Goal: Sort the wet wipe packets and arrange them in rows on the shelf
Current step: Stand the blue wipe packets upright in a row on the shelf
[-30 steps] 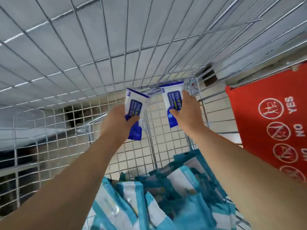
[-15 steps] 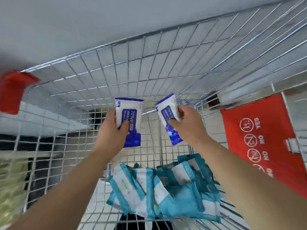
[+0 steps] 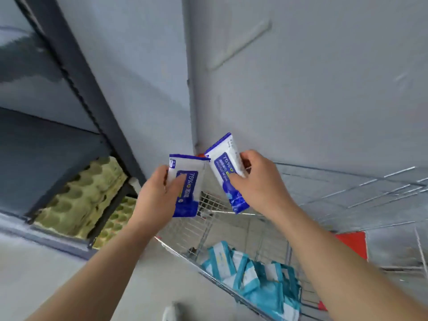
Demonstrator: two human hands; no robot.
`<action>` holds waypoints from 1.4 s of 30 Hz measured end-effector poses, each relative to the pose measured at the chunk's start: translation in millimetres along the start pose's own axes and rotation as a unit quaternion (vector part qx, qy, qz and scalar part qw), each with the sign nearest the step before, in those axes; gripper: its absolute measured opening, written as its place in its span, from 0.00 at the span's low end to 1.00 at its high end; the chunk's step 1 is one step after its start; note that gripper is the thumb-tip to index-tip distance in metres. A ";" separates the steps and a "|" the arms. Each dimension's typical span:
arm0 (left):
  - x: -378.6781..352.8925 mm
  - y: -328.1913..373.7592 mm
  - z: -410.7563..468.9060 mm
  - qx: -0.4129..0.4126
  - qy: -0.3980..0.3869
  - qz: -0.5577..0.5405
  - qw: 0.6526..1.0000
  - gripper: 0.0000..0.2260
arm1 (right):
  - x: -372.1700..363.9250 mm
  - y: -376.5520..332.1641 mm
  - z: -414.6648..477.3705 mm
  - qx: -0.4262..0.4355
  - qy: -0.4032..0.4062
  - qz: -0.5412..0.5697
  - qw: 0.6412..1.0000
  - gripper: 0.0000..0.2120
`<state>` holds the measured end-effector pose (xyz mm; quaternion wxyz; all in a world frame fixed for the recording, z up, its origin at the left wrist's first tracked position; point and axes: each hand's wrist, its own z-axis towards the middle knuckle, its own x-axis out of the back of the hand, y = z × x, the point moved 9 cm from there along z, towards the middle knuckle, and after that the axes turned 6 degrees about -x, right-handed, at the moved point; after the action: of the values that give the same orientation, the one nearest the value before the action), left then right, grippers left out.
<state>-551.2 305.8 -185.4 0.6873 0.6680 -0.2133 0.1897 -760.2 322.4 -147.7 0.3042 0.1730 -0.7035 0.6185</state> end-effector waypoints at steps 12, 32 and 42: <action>360.8 -26.7 -64.7 0.002 0.229 -0.044 0.972 0.18 | -99.6 -317.6 -48.2 0.199 -0.061 0.011 0.978 0.10; 751.1 -212.3 5.9 0.023 0.267 -0.208 0.941 0.09 | -403.1 -662.9 -43.4 0.254 -0.126 0.055 0.958 0.10; 861.5 -310.2 136.0 0.096 0.217 -0.213 0.948 0.12 | -533.0 -755.4 65.0 0.213 -0.165 0.082 0.959 0.15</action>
<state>333.8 138.0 28.0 0.6741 0.7034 0.1072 0.1986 96.5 56.1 84.7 0.0878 0.2750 -0.6075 0.7400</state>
